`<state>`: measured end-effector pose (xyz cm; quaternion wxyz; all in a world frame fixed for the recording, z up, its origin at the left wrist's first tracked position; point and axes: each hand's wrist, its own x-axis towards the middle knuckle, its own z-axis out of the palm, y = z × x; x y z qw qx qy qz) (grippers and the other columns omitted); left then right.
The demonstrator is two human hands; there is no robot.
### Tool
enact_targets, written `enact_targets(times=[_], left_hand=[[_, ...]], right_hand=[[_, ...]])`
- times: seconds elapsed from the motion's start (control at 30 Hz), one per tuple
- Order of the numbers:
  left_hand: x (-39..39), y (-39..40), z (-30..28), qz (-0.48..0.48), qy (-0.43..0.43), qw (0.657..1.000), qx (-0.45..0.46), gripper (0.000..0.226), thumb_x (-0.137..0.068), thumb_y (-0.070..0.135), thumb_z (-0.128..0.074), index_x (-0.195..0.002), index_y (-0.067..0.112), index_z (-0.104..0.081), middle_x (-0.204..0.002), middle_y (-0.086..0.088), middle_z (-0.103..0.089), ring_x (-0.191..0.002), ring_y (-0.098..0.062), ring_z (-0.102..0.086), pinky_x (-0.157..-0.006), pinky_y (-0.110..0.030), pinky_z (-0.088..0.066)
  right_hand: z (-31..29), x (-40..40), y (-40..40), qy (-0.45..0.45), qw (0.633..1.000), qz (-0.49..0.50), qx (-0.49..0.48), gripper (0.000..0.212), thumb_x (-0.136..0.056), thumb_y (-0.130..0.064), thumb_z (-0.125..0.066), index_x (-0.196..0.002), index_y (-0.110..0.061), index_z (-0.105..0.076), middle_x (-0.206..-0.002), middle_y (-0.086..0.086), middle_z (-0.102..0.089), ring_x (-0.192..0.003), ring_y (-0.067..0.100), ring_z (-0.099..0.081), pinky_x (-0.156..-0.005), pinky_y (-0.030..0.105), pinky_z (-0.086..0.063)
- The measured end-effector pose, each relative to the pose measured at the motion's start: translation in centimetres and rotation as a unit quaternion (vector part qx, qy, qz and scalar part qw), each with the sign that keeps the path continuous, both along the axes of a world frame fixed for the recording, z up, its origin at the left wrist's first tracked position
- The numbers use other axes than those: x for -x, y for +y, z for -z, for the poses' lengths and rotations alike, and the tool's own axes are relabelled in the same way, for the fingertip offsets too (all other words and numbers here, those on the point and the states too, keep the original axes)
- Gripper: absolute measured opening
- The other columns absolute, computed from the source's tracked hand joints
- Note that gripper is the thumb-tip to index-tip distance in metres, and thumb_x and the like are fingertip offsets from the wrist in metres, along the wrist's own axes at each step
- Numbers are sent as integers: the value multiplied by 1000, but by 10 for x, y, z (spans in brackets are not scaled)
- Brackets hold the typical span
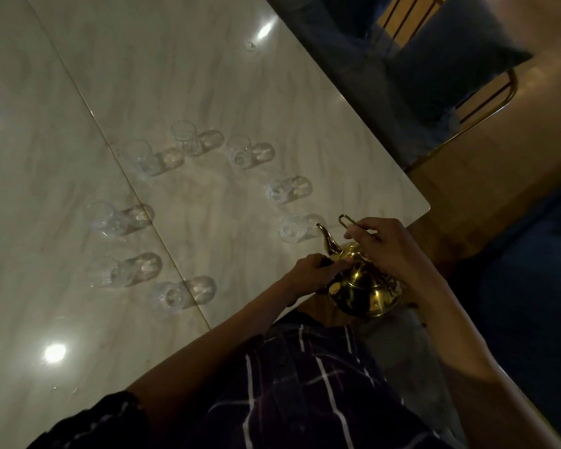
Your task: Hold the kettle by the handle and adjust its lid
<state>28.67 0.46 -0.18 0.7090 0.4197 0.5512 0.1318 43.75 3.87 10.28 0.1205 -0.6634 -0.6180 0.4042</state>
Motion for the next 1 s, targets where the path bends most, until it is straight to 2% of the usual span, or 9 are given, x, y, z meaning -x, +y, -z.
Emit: enact_targets(times=[0.23,0.4,0.53,0.6,0.7,0.77,0.83,0.93,1.0], left_hand=[[3,0,6,-12,1,1000,10,64,-86,71,-60,-111,12,-70,-112,-7,-72,-103,-21,-71,-95,-44,-60],[8,1,9,-24,10,1000,8,62,-87,68,-63,-117,14,-66,-116,-5,-70,-102,-18,-70,-95,-40,-60],[11,4,11,-28,22,999,6,63,-87,67,-65,-122,14,-63,-116,-6,-69,-101,-20,-69,-95,-39,-59],[13,6,9,-35,24,999,10,63,-87,66,-65,-123,14,-61,-113,-5,-68,-95,-18,-67,-90,-37,-58],[14,11,0,-54,3,999,1,43,-92,57,-66,-114,21,-56,-103,3,-65,-96,-16,-63,-95,-38,-54],[15,16,-5,-69,-4,998,-10,36,-93,53,-66,-114,26,-55,-106,4,-64,-106,-18,-64,-102,-40,-53],[16,22,-10,-80,-11,997,-17,29,-94,51,-66,-107,27,-56,-108,2,-64,-107,-19,-63,-101,-40,-52],[19,34,-14,-84,-9,996,-31,43,-96,51,-63,-119,15,-59,-114,-4,-65,-107,-20,-64,-100,-40,-53],[20,44,-16,-86,-5,995,-42,46,-98,50,-61,-121,10,-60,-110,-5,-66,-104,-19,-63,-93,-36,-51]], right_hand=[[5,3,-1,3,1000,-4,3,24,-97,-38,-57,-98,-22,-75,-88,-2,-74,-76,7,-69,-71,30,-56],[11,5,-1,24,1000,-1,17,22,-97,-36,-56,-98,-23,-75,-91,-10,-74,-84,4,-69,-75,31,-56],[12,6,1,53,998,11,19,20,-97,-34,-57,-94,-23,-74,-81,-9,-75,-73,2,-71,-66,28,-51],[10,7,4,58,998,13,18,19,-97,-33,-57,-92,-26,-74,-77,-9,-74,-68,-1,-70,-63,25,-48],[8,9,13,53,998,12,19,19,-97,-35,-57,-88,-30,-73,-77,-8,-74,-65,-2,-67,-62,25,-47],[5,10,21,43,999,4,22,20,-97,-37,-55,-88,-29,-72,-82,-6,-74,-70,2,-68,-64,25,-48],[1,12,31,34,999,-8,22,21,-98,-37,-54,-91,-27,-71,-84,-7,-72,-74,5,-67,-65,25,-48],[-2,17,48,27,999,-24,14,20,-97,-38,-55,-95,-23,-68,-75,-8,-66,-66,5,-61,-61,26,-45],[-4,21,61,21,999,-36,5,19,-97,-39,-55,-95,-23,-66,-69,-7,-63,-59,6,-58,-57,26,-43]])
